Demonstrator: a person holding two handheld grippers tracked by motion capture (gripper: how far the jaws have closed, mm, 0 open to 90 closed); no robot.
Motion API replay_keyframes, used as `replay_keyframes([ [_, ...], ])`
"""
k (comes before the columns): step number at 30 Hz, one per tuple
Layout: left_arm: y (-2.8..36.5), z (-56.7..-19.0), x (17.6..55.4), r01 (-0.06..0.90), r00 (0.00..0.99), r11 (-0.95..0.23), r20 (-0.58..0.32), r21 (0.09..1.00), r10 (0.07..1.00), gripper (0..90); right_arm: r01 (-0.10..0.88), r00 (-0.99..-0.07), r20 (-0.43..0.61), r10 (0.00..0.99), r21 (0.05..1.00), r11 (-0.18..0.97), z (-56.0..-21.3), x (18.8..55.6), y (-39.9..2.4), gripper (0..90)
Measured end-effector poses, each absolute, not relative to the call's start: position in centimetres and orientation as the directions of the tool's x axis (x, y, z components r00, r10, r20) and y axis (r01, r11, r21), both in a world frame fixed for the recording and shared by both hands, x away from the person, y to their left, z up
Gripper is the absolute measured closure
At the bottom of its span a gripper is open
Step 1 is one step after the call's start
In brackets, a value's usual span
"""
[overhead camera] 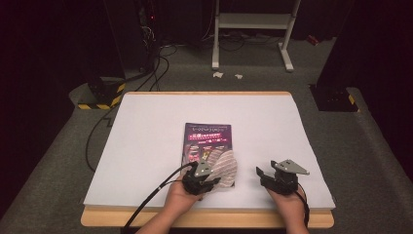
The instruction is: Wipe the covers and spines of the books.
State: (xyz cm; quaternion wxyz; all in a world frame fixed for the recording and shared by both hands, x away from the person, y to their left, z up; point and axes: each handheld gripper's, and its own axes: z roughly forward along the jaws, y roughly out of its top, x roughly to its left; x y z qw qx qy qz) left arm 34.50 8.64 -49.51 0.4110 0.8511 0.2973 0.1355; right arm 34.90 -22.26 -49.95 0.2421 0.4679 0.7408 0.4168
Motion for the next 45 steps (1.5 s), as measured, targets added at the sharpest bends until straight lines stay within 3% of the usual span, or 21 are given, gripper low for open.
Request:
replay_keyframes([
  [12, 16.3, -49.4, 34.4, 0.451, 0.696, -0.439, 0.002, 0.777, 0.718, 71.2, 0.493, -0.447, 0.025, 0.894, 0.841, 0.223, -50.1, 34.9, -22.1, 34.4],
  [22, 18.8, -47.4, 35.9, 0.455, 0.631, -0.383, 0.013, 0.804, 0.776, 71.3, 0.492, -0.446, 0.026, 0.895, 0.842, 0.221, -50.1, 34.9, -22.1, 34.5],
  [34, 16.4, -48.5, 40.3, 0.506, 0.63, -0.434, 0.025, 0.746, 0.776, 71.3, 0.491, -0.445, 0.033, 0.895, 0.845, 0.213, -50.0, 34.9, -22.3, 34.6],
  [45, 10.7, -48.6, 41.5, 0.482, 0.702, -0.468, -0.007, 0.741, 0.712, 71.4, 0.492, -0.447, 0.037, 0.894, 0.844, 0.212, -50.0, 34.9, -22.2, 34.6],
])
